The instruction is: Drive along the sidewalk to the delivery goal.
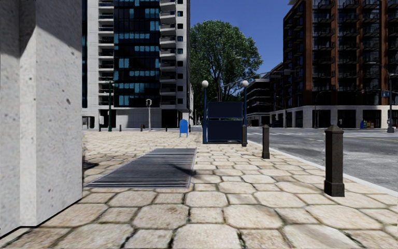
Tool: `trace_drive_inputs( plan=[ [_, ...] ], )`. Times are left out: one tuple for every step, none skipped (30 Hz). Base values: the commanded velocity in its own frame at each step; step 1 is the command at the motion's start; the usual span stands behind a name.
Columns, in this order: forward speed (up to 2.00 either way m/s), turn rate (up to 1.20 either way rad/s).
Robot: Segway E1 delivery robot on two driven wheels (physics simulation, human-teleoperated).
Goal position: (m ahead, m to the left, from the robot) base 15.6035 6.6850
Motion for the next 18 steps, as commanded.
trace_drive_inputs(
  plan=[
    [2.0, 0.0],
    [2.0, 0.0],
    [2.0, 0.0],
    [2.0, 0.06],
    [2.0, 0.11],
    [2.0, 0.11],
    [2.0, 0.13],
    [2.0, 0.13],
    [2.0, 0.13],
    [2.0, 0.13],
    [2.0, 0.13],
    [2.0, 0.13],
    [2.0, 0.13],
    [2.0, 0.13],
    [2.0, 0.13],
    [2.0, 0.13],
    [2.0, 0.13],
    [2.0, 0.13]
  ],
)
